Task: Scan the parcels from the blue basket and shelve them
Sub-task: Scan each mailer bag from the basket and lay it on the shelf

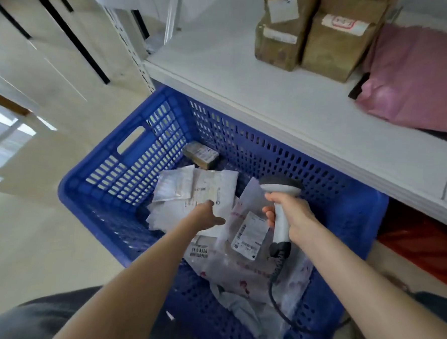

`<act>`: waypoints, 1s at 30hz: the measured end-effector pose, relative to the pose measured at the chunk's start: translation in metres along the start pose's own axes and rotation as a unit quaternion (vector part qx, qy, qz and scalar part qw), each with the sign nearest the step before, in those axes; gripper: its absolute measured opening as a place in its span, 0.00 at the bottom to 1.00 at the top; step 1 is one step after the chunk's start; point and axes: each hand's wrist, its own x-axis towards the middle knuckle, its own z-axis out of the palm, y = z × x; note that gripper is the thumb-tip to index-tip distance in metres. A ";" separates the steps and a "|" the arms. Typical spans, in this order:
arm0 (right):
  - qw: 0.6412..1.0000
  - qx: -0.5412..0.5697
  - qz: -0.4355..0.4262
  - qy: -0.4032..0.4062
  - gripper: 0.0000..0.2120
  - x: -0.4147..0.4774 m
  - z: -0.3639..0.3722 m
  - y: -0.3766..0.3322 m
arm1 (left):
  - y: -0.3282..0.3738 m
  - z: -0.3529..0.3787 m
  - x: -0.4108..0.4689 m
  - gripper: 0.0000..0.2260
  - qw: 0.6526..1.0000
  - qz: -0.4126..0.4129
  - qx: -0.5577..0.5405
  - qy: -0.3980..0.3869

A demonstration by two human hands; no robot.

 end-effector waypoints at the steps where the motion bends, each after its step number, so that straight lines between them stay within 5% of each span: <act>1: 1.000 0.004 0.004 0.007 0.06 0.008 -0.002 0.005 | 0.001 0.013 0.006 0.35 0.999 -0.005 -0.030 -0.010; 8: 0.999 0.021 0.030 0.020 0.04 0.027 -0.019 0.020 | 0.027 0.069 0.022 0.28 0.988 -0.057 -0.145 -0.011; 16: 0.999 0.052 -0.006 0.001 0.04 -0.023 -0.030 0.010 | 0.026 0.012 -0.028 0.16 0.989 -0.046 -0.134 0.037; 20: 0.997 0.042 -0.064 -0.010 0.05 -0.065 -0.046 0.007 | 0.023 -0.042 -0.079 0.06 0.986 -0.005 -0.135 0.098; 30: 0.966 -0.012 -0.258 0.028 0.04 -0.165 -0.079 -0.003 | 0.058 -0.121 -0.197 0.09 0.969 0.136 -0.030 0.206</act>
